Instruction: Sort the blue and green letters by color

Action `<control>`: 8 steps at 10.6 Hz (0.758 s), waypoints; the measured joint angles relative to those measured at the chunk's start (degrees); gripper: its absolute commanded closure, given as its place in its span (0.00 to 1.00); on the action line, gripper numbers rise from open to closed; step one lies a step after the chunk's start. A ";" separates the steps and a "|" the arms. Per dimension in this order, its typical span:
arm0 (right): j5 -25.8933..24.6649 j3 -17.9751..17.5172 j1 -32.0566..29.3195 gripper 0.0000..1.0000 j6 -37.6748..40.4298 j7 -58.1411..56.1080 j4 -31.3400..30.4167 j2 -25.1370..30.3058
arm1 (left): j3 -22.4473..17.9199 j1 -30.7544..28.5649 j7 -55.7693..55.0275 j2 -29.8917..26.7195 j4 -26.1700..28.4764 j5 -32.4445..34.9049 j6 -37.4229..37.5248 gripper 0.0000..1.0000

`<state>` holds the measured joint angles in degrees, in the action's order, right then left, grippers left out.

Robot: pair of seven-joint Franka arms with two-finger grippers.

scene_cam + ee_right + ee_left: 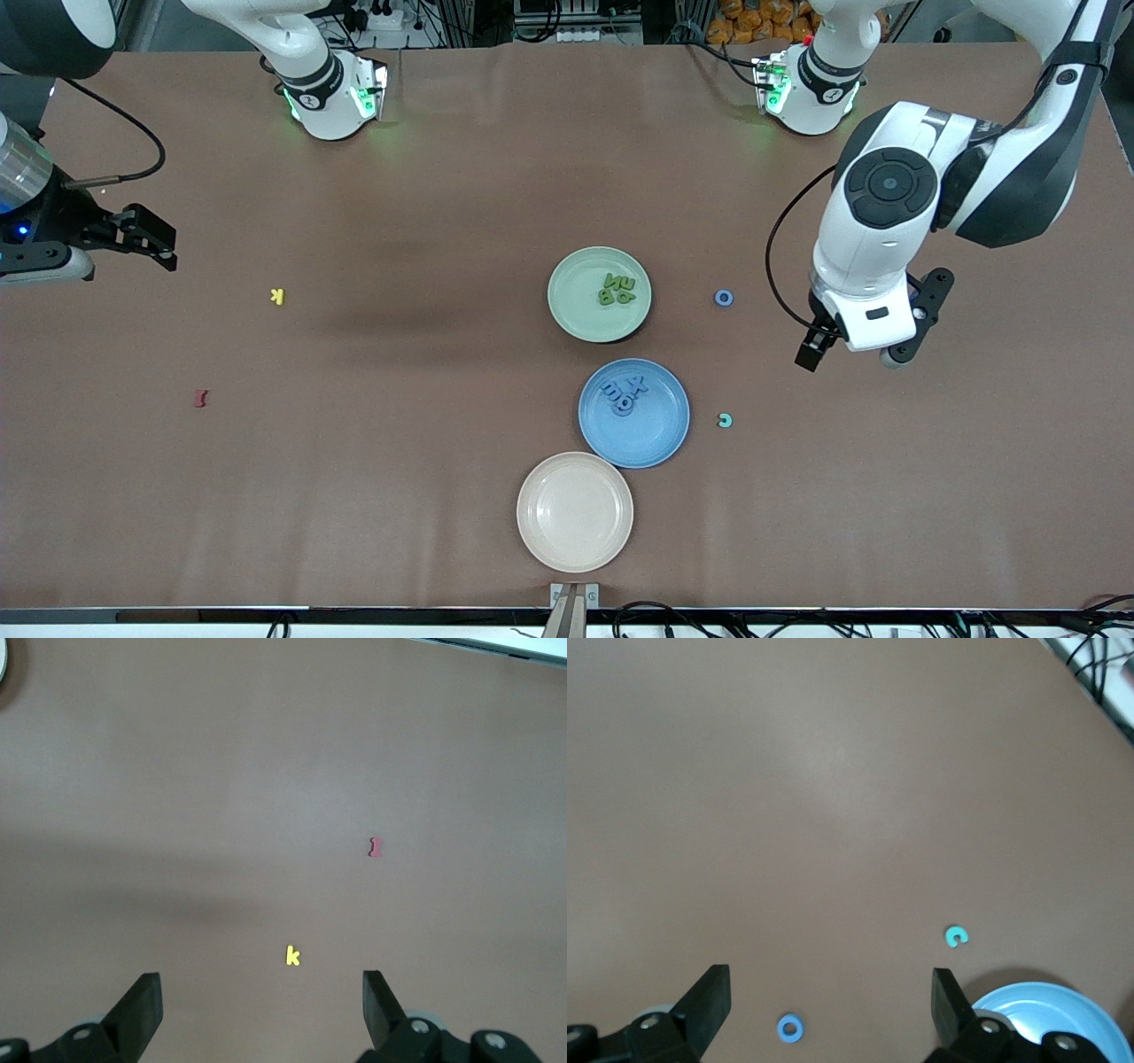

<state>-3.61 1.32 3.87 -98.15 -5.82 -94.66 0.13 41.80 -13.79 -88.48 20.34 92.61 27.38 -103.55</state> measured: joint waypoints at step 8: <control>0.00 -0.01 0.00 0.00 0.00 0.00 0.00 0.00 | -22.81 11.16 35.21 -14.29 11.44 -19.60 0.23 0.00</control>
<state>-3.61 1.31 3.87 -98.15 -5.82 -94.66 0.13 18.99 -2.64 -53.26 6.05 104.06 7.78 -103.32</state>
